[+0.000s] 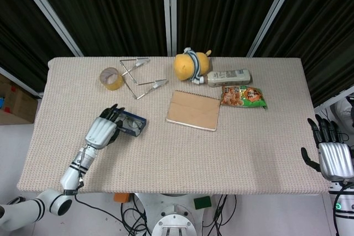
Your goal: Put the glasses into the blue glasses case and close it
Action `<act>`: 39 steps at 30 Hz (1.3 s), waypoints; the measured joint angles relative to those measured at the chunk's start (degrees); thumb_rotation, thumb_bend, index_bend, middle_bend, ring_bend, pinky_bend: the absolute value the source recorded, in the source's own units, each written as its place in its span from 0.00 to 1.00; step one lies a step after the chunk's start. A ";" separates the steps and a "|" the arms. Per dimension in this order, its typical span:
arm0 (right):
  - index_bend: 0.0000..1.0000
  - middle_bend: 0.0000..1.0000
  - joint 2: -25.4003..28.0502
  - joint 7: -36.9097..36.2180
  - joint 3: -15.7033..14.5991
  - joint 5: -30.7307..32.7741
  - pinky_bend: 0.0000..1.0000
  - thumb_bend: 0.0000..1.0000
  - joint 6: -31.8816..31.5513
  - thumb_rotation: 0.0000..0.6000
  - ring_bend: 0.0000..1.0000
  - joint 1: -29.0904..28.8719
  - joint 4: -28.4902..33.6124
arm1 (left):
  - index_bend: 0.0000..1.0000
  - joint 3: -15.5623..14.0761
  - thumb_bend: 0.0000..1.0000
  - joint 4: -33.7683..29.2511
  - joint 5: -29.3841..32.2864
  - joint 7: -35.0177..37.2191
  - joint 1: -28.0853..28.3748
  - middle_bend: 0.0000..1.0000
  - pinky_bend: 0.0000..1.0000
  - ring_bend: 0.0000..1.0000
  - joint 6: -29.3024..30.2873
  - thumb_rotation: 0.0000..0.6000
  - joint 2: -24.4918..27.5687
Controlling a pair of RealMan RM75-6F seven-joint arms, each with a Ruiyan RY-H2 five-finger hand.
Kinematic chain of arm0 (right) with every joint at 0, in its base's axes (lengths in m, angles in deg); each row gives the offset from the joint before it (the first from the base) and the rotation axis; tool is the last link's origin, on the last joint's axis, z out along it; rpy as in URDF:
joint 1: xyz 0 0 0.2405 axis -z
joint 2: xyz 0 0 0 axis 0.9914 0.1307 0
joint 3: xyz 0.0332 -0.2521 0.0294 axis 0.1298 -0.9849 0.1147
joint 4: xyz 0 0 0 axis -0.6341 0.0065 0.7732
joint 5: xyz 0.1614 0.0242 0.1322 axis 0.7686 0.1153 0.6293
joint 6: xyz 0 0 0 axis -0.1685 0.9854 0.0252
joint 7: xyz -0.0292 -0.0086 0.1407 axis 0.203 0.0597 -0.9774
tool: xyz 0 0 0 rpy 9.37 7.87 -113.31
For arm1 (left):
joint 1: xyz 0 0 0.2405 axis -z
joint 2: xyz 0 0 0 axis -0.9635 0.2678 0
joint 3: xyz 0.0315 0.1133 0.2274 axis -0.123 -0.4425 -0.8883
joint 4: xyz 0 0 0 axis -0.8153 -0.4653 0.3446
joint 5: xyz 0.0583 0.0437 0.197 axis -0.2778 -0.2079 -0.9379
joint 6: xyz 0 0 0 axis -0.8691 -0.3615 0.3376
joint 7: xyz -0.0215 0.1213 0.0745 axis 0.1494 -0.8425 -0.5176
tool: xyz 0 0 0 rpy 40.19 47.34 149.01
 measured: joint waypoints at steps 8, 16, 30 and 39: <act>0.00 0.00 -0.30 -0.11 -0.10 0.19 0.00 0.43 0.59 1.00 0.00 -0.17 -0.38 | 0.69 0.16 0.48 -2.20 -0.85 -1.94 0.01 0.11 0.18 0.00 0.07 1.00 1.33; 0.00 0.00 -0.10 -0.45 0.10 1.04 0.00 0.43 1.08 1.00 0.00 -0.20 -0.73 | 0.69 2.57 0.48 1.13 0.91 -4.86 4.42 0.10 0.18 0.00 -6.62 1.00 -0.47; 0.00 0.00 -1.02 -1.61 0.34 2.14 0.00 0.43 2.68 1.00 0.00 -0.84 -2.48 | 0.18 4.82 0.46 3.71 4.09 -10.41 8.23 0.04 0.18 0.00 -10.63 1.00 -2.49; 0.00 0.00 -1.33 -2.04 0.42 2.51 0.00 0.43 2.58 1.00 0.00 -0.71 -3.10 | 0.00 5.06 0.31 7.12 2.07 -6.59 8.60 0.00 0.17 0.00 -7.20 1.00 -5.10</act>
